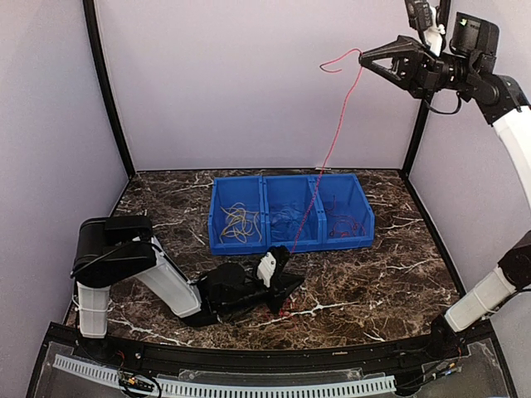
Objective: Untangle the cables
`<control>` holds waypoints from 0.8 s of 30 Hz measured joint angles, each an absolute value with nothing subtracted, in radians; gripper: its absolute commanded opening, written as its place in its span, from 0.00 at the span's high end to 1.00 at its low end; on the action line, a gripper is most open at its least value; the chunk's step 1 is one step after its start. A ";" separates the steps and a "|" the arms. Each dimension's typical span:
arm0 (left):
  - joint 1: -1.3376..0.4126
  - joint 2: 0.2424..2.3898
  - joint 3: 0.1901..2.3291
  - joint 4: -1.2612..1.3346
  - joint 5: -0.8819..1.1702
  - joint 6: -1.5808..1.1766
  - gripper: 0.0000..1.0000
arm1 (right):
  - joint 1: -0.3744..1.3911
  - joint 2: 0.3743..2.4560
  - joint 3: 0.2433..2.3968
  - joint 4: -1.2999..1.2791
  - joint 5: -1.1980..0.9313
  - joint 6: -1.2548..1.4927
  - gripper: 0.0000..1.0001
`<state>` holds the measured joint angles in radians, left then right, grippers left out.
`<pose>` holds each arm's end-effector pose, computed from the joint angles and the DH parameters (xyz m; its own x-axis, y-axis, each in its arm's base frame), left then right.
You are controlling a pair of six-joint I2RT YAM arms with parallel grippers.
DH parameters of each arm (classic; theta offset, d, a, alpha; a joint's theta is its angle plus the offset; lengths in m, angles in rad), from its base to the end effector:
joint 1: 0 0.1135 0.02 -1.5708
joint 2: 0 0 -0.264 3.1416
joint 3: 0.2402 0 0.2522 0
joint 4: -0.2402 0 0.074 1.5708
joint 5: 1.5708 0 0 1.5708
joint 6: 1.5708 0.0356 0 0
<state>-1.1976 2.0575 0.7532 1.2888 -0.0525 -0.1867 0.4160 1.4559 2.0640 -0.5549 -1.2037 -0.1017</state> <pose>0.1386 -0.3489 0.1246 -0.1746 -0.0625 -0.9827 0.8939 0.4084 -0.1848 0.2090 0.1287 0.5696 0.1497 0.0263 -0.9884 -0.9875 -0.0459 -0.1508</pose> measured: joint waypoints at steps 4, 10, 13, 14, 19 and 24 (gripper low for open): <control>-1.198 2.057 0.709 1.285 -0.054 -0.188 1.00 | 0.339 1.477 2.125 -0.519 -1.237 -0.042 1.00; -1.198 2.054 0.672 1.278 -0.070 -0.187 1.00 | 0.198 1.493 2.209 -0.316 -1.306 0.147 1.00; -1.198 2.040 0.669 1.280 -0.075 -0.187 1.00 | 0.126 1.493 2.206 -0.171 -1.330 0.260 1.00; -1.198 2.035 0.665 1.285 -0.076 -0.187 1.00 | 0.112 1.493 2.196 -0.111 -1.335 0.300 1.00; -1.198 2.017 0.645 1.297 -0.091 -0.187 1.00 | -0.019 1.502 2.160 0.040 -1.334 0.416 1.00; -1.194 2.016 0.630 1.296 -0.098 -0.187 1.00 | -0.153 1.552 2.248 0.115 -1.299 0.483 1.00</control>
<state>-1.1942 2.0155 0.6304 1.2961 -0.0982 -0.1871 -0.1532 1.5524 2.2482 0.1146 -1.2991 0.4828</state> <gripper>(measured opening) 0.007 0.009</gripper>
